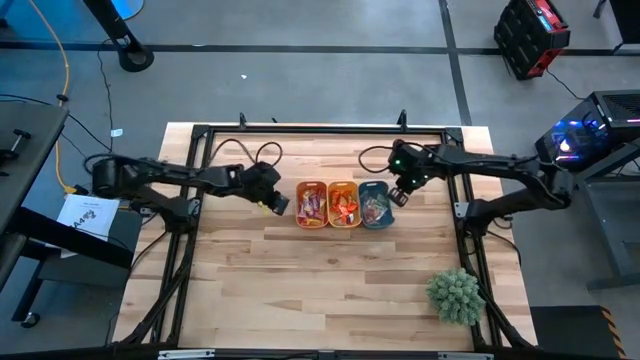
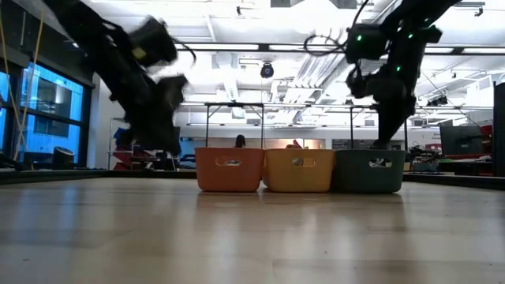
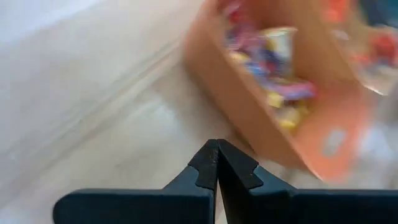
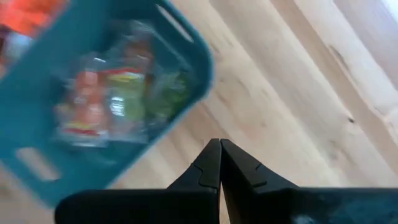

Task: Sort candy
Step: Return to Home Position

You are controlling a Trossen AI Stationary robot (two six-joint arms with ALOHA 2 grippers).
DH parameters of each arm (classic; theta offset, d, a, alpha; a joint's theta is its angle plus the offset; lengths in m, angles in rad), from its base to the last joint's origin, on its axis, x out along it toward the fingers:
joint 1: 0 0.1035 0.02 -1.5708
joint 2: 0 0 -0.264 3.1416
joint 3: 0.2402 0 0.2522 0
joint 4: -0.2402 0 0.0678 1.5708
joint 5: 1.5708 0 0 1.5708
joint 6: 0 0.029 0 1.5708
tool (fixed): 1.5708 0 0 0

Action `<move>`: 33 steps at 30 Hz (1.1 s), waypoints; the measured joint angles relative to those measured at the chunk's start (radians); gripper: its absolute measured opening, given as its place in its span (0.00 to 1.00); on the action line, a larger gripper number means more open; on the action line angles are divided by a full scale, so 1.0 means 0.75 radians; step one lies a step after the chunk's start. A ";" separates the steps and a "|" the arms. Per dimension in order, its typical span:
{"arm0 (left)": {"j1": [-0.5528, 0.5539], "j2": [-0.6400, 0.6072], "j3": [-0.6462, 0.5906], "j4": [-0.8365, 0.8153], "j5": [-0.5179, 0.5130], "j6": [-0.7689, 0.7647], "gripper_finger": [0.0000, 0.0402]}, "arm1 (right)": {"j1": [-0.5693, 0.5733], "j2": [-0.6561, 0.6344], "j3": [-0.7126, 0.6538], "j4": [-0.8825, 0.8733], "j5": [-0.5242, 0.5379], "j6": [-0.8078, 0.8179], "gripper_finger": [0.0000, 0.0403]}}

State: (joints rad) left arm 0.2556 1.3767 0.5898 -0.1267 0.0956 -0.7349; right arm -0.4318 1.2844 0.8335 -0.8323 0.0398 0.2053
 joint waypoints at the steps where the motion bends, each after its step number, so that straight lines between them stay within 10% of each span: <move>1: -0.014 -0.051 -0.018 0.004 0.001 0.046 0.00 | 0.002 -0.025 -0.001 -0.002 -0.028 0.008 0.00; 13: -0.307 -0.706 -0.733 1.023 -0.301 -0.185 0.00 | 0.097 -0.442 -0.002 0.015 -0.136 0.518 0.00; 23: -0.181 -0.794 -0.769 0.978 -0.037 0.096 0.00 | 0.237 -0.727 -0.002 0.043 -0.124 0.871 0.00; 33: -0.095 -0.802 -0.769 0.952 0.069 0.008 0.00 | 0.547 -0.920 -0.049 -0.024 0.302 0.961 0.00</move>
State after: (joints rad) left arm 0.1841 0.7750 0.0132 0.5870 0.1475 -0.7289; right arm -0.0214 0.5943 0.7970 -0.8502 0.2662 0.9257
